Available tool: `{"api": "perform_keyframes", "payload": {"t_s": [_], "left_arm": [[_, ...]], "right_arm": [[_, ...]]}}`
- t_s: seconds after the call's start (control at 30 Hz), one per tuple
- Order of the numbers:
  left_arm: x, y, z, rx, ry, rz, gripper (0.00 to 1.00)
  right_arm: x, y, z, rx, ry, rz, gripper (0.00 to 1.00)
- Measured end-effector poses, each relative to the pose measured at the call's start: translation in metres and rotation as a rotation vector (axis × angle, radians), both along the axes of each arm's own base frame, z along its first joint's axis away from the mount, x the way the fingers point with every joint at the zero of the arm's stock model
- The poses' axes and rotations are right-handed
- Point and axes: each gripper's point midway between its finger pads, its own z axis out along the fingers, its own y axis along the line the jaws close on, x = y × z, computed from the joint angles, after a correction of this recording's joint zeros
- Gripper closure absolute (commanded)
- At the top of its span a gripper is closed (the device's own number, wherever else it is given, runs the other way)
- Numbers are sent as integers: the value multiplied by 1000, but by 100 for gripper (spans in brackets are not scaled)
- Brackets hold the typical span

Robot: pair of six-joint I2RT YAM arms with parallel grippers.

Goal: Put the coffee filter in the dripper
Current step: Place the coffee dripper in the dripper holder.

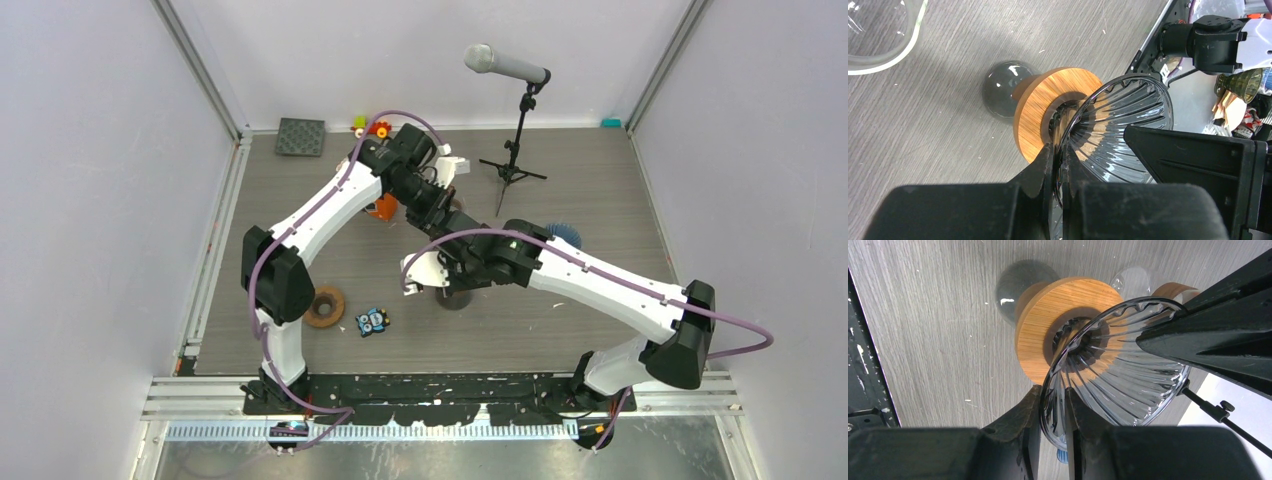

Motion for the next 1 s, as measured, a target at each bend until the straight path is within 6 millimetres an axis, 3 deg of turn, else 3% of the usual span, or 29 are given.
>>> {"api": "perform_keyframes", "payload": {"t_s": [1.0], "left_arm": [[1,-4,-3,-23,-90,-19,100]], "right_arm": [[-2,2,-6,57,39,0,100]]}}
